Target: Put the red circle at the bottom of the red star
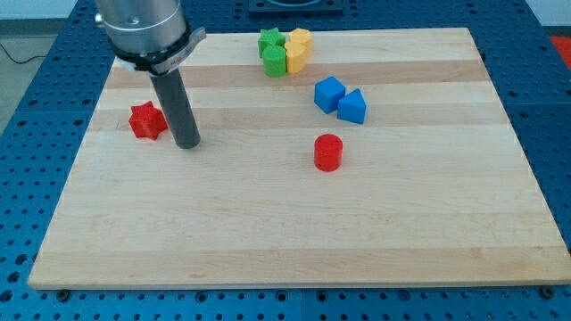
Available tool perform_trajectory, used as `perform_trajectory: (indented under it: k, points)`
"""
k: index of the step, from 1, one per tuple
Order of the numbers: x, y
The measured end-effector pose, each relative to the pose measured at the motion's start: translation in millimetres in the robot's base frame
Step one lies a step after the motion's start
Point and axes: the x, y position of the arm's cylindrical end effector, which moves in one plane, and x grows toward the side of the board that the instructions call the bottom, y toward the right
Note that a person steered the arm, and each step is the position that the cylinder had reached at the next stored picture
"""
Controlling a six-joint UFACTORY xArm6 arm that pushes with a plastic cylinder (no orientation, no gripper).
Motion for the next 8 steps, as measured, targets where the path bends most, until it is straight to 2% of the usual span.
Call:
perform_trajectory:
  k: [3, 4, 6, 8]
  points:
    - [-26, -75]
    - [-26, -56]
    - [-24, 105]
    - [6, 267]
